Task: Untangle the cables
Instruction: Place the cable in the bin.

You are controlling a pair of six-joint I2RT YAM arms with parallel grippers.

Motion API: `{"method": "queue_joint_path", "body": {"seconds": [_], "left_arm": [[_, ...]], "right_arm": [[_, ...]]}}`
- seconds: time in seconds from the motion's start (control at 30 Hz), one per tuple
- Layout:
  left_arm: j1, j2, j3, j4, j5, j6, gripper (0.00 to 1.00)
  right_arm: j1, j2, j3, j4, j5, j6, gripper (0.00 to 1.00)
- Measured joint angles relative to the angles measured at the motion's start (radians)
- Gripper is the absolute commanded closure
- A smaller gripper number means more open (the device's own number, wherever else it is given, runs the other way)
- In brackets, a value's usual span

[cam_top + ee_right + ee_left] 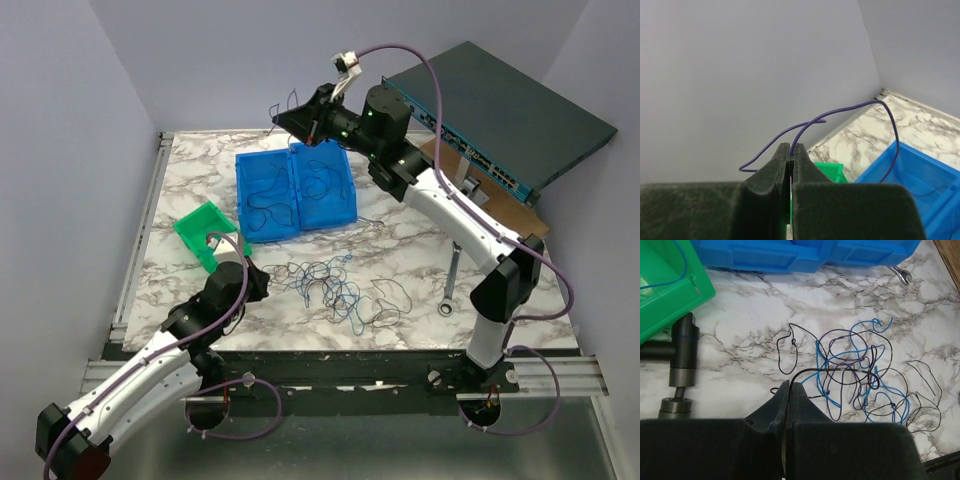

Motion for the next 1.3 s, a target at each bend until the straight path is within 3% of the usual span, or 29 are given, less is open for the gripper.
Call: {"method": "queue_joint_path", "body": {"seconds": [0.27,0.73,0.77,0.8,0.83,0.87,0.9,1.13,1.3], "left_arm": [[0.000,-0.047,0.002,-0.076,-0.062,-0.018,1.00],[0.000,-0.123,0.025,-0.171,-0.150,-0.019,1.00],[0.000,-0.129,0.025,-0.172,-0.154,-0.019,1.00],[0.000,-0.136,0.025,-0.173,-0.159,-0.019,1.00],[0.000,-0.140,0.025,-0.174,-0.162,-0.019,1.00],[0.000,-0.142,0.025,-0.174,-0.163,-0.019,1.00],[0.000,-0.142,0.025,-0.174,-0.166,-0.019,1.00],[0.000,-0.141,0.025,-0.173,-0.174,-0.018,1.00],[0.000,-0.157,0.006,-0.117,-0.172,0.005,1.00]], "right_arm": [[0.034,0.174,0.162,-0.011,-0.036,-0.021,0.99],[0.041,0.389,0.215,-0.061,-0.034,-0.063,0.99],[0.041,0.397,0.215,-0.063,-0.034,-0.067,0.94],[0.041,0.404,0.215,-0.063,-0.034,-0.069,0.71],[0.041,0.413,0.215,-0.065,-0.033,-0.071,0.37],[0.041,0.421,0.214,-0.071,-0.032,-0.072,0.22],[0.041,0.430,0.214,-0.083,-0.028,-0.071,0.16],[0.041,0.438,0.198,-0.213,0.034,-0.113,0.16],[0.041,0.266,-0.023,-0.236,0.135,-0.145,0.16]]}}
